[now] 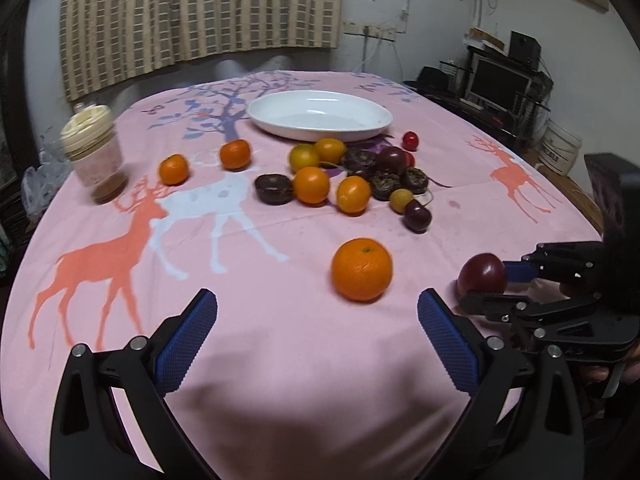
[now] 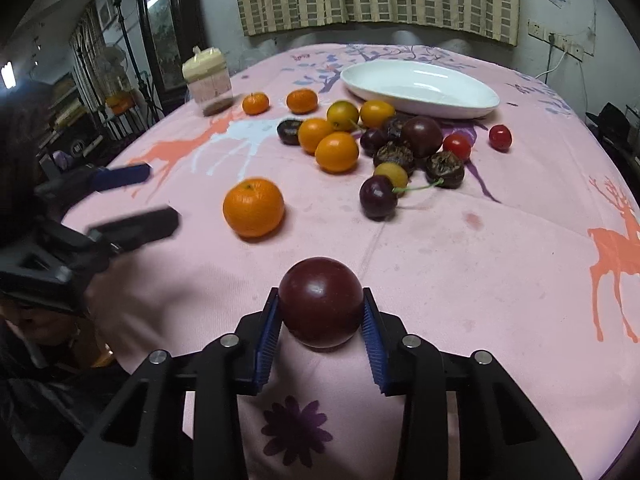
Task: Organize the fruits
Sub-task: 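Grasp the dark red plum with the right gripper while the left grasps a mandarin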
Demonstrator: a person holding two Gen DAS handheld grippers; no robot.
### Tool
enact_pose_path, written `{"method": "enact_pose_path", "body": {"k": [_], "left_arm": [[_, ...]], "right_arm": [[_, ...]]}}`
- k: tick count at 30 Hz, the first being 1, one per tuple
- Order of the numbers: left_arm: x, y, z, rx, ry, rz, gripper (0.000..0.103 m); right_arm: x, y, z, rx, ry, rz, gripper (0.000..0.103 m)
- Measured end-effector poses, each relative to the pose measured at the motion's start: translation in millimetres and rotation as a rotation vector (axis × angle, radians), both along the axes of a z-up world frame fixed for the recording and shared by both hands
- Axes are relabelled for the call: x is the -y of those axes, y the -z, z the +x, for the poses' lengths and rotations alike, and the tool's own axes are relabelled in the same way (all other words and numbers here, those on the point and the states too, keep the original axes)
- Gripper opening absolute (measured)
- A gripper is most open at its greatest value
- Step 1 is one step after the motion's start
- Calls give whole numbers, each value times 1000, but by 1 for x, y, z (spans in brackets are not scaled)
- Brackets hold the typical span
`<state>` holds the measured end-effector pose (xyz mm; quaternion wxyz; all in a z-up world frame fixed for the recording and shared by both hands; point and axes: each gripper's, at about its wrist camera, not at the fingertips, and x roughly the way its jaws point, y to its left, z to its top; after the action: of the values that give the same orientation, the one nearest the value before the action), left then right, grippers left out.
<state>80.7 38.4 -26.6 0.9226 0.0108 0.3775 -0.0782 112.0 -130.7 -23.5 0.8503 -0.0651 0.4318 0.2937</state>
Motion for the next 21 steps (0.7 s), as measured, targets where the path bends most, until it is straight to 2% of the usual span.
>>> {"method": "enact_pose_path", "body": {"k": [2,4,6,9,10,11,15,17,19,21], "left_arm": [[11,3,15,-16,48,-1,98],[21,7,29,-28,71,8,92],[29,15,46,-65,92,17,73],[29,28,65,-137,87,-5,57],[27,31,69,-163,99,-27,56],[26,34,73,-187,116,-54,50],[24,33,79,-228,175,-89,44],[15,27,93,-260,199,-140,44],[7,13,113,-237,193,-149,44],[-2,-8,144,-178,170,-142,45]], "right_arm": [[9,-8,8,8,26,19,39],[17,-14,18,21,68,20,39],[24,-15,31,15,90,26,39],[32,-16,48,6,110,38,39],[33,-17,52,7,110,39,39],[35,-18,56,8,109,42,39],[40,-28,86,11,106,72,39],[39,-38,111,23,106,84,39],[35,-49,141,49,98,112,39],[31,-54,172,67,109,132,39]]}}
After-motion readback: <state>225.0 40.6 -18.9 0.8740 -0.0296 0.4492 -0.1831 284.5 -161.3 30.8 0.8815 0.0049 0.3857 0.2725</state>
